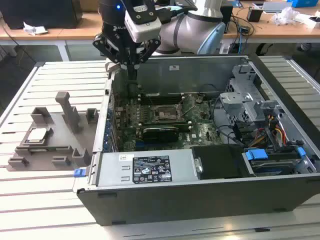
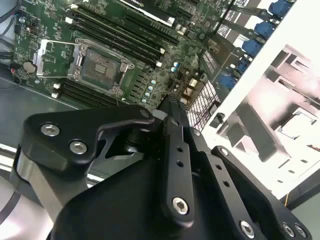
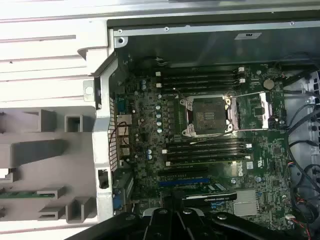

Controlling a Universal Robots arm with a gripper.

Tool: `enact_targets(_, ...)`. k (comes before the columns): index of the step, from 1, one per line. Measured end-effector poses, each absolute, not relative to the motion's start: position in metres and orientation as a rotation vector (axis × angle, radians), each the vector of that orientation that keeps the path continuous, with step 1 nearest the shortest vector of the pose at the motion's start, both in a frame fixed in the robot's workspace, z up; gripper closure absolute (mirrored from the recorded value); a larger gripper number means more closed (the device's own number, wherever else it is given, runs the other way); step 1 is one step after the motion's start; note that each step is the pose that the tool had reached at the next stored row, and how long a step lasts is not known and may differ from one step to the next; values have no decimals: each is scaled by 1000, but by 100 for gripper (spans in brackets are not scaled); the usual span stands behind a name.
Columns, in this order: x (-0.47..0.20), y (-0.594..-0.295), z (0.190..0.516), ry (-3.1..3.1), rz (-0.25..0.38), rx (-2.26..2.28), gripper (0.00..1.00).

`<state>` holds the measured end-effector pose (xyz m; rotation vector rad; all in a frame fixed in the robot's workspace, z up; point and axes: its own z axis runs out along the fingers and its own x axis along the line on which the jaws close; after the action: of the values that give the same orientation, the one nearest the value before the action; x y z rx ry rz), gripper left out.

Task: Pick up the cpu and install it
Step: 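Reach for the cpu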

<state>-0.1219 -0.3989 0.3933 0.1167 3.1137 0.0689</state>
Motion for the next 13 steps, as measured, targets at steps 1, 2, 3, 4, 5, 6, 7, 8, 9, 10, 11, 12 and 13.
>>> enact_targets(1, -122, -399, 393, 3114, 69, 117, 89)
enact_targets(2, -125, -399, 393, 3114, 69, 117, 89)
enact_targets(3, -136, -399, 393, 3113, 69, 117, 89)
enact_targets(4, -140, -399, 393, 3113, 69, 116, 89)
enact_targets(5, -144, -399, 393, 3113, 69, 117, 89)
enact_targets(6, -149, -399, 393, 3113, 69, 117, 89)
enact_targets(7, -153, -399, 393, 3113, 69, 116, 89)
enact_targets(8, -159, -399, 393, 3113, 69, 117, 89)
enact_targets(9, -165, -399, 393, 3112, 69, 117, 89)
enact_targets(10, -170, -399, 393, 3113, 69, 116, 89)
enact_targets(11, -173, -399, 393, 3113, 69, 116, 89)
enact_targets(12, -175, -399, 393, 3112, 69, 117, 89)
enact_targets(13, -179, -399, 393, 3112, 69, 117, 89)
